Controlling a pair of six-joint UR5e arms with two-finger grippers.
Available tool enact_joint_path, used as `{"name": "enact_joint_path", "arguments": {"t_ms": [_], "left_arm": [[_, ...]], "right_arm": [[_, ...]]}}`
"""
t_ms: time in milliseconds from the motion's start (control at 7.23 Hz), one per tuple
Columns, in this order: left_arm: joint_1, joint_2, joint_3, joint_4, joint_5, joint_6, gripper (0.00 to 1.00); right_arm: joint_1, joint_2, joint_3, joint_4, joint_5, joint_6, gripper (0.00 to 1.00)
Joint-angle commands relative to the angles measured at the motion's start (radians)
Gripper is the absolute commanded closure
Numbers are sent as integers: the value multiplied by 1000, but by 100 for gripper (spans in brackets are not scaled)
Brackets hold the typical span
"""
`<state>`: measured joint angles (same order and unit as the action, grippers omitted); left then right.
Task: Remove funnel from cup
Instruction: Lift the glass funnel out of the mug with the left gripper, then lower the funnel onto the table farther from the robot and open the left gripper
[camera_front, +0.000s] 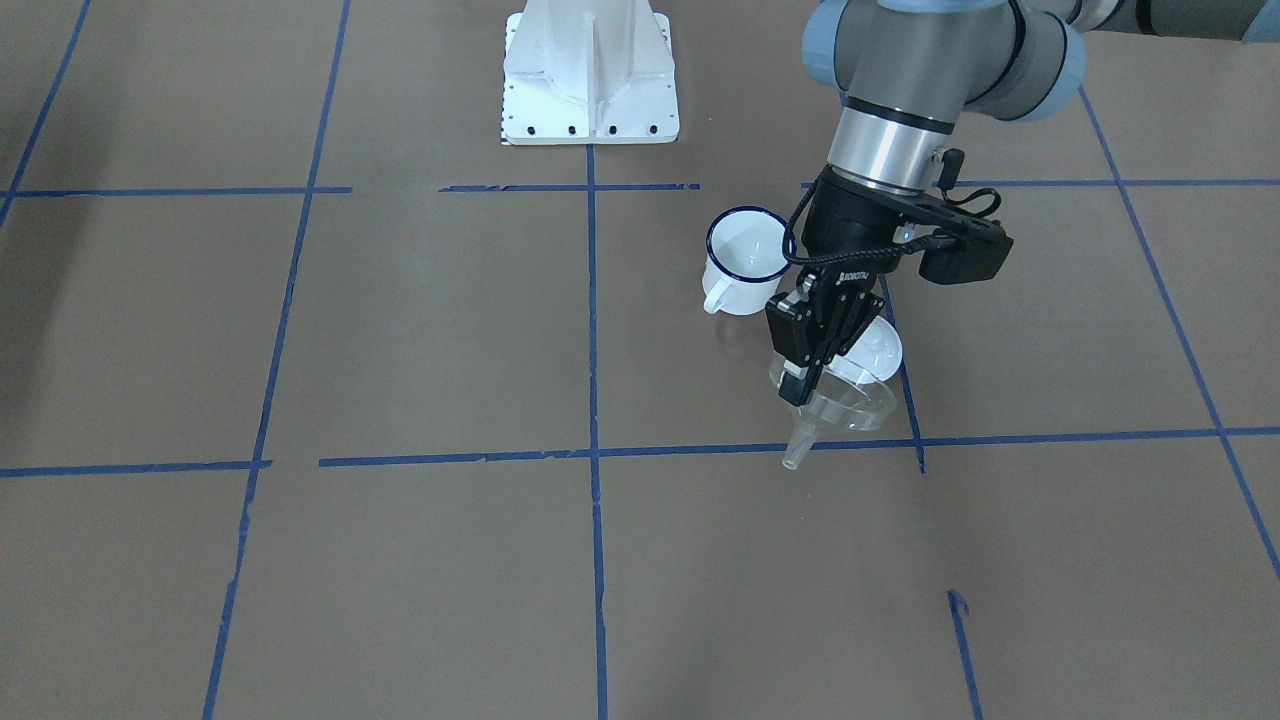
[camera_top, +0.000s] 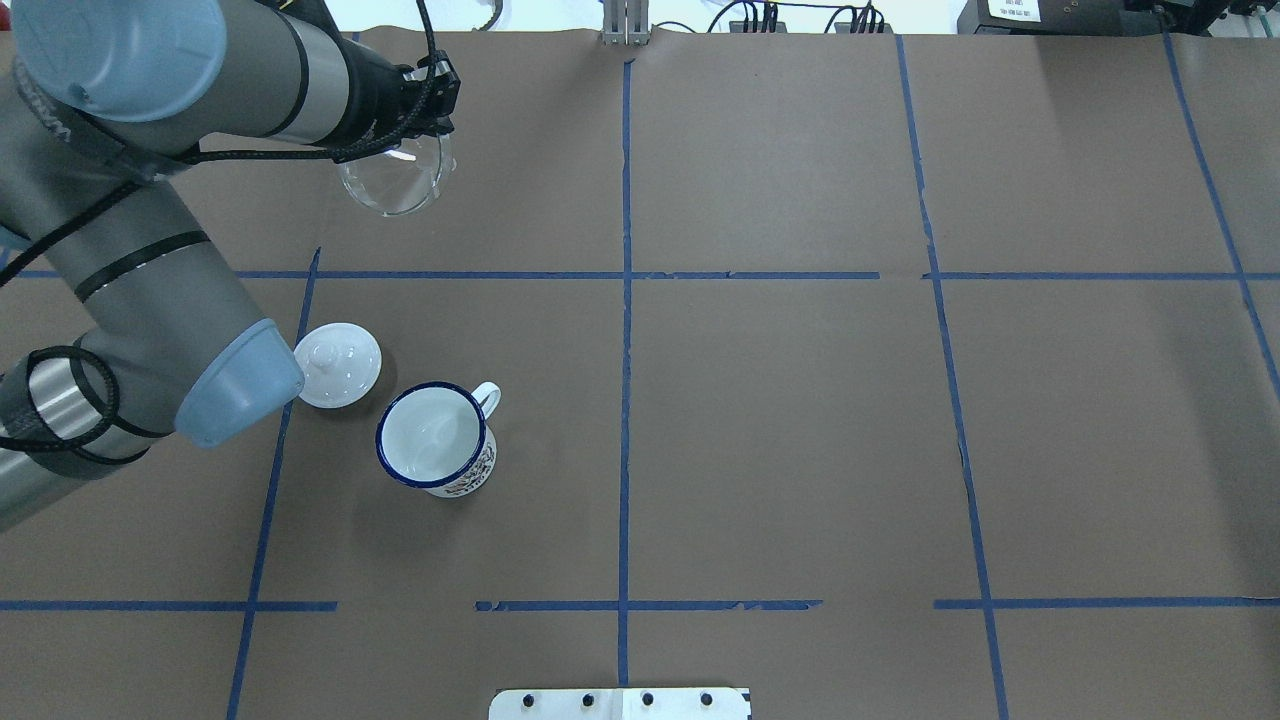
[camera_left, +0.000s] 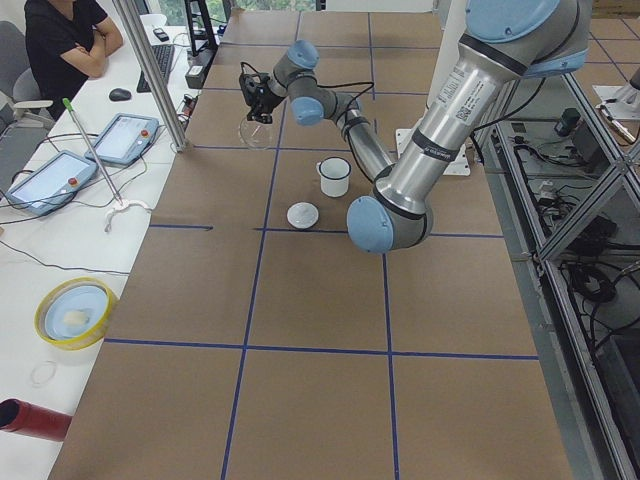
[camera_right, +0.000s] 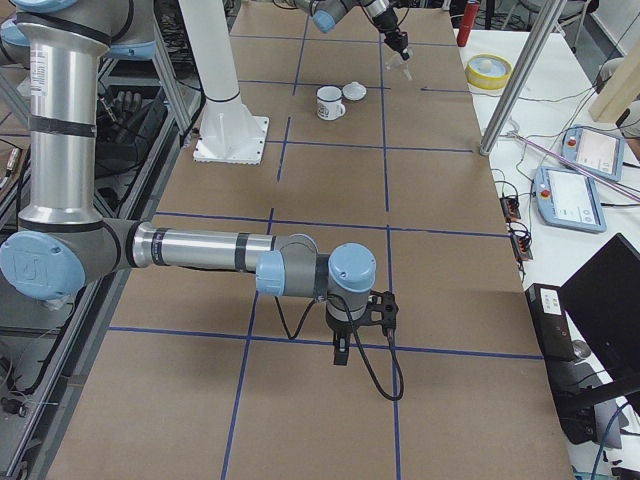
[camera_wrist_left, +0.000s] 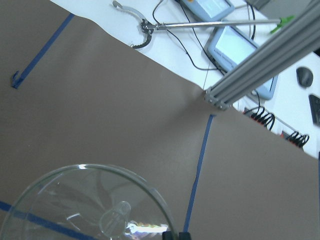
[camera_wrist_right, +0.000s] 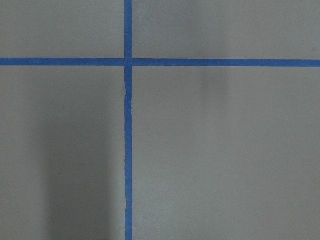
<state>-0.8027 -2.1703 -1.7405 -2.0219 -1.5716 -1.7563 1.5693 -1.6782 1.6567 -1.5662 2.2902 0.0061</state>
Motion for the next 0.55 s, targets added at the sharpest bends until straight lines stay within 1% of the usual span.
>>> {"name": "enact_joint_path", "arguments": {"t_ms": [0,138,277,415], "left_arm": [[35,35,102,-189,192,-205,100],[84,49,149,-243,308,-277,100],[129,50,194,-260,412,-313,100],[161,50,220,-259,492,-357,100]], "right_arm": [[0,0,0,0,0,0,0],[0,0,0,0,0,0,0],[0,0,0,0,0,0,0],[0,0,0,0,0,0,0]]}}
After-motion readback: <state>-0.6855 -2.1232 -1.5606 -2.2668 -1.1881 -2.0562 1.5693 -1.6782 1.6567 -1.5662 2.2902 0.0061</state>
